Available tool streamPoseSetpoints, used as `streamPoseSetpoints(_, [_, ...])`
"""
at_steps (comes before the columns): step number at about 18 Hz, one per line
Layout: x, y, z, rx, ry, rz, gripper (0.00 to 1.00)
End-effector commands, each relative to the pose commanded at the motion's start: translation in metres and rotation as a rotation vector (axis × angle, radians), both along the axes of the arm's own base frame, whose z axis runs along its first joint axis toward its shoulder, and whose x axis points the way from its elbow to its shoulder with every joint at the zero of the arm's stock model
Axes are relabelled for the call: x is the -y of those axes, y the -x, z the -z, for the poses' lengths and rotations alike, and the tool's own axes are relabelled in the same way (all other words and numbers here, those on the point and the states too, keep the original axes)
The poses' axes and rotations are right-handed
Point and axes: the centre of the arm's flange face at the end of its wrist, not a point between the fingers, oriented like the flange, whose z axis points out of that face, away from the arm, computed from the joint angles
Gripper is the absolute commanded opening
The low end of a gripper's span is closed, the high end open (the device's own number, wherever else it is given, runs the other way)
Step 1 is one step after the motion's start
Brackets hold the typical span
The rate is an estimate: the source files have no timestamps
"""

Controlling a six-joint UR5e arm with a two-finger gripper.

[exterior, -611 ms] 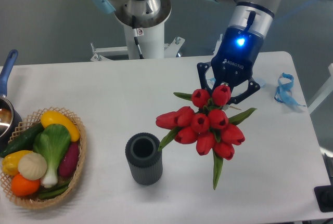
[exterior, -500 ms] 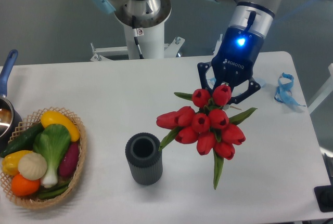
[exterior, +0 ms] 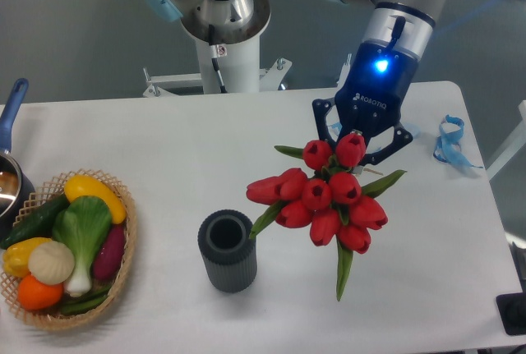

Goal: Insert the flowers into the vase
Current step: 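Carry the tulip bouquet over the grey vase, stems pointing into its opening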

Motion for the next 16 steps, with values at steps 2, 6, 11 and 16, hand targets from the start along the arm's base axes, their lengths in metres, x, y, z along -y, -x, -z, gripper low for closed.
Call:
streamPoseSetpoints(2, [-0.015, -0.011, 0.001, 0.013, -0.032, 0.046, 0.07])
streamPoseSetpoints(6, [-0.027, -0.022, -0.003, 0.037, -0.117, 0.117, 0.07])
streamPoseSetpoints(11, [-0.042, -0.039, -0.003, 0.084, -0.327, 0.292, 0.07])
streamPoseSetpoints(16, [-0.063, -0.065, 0.035, 0.112, -0.465, 0.441, 0.07])
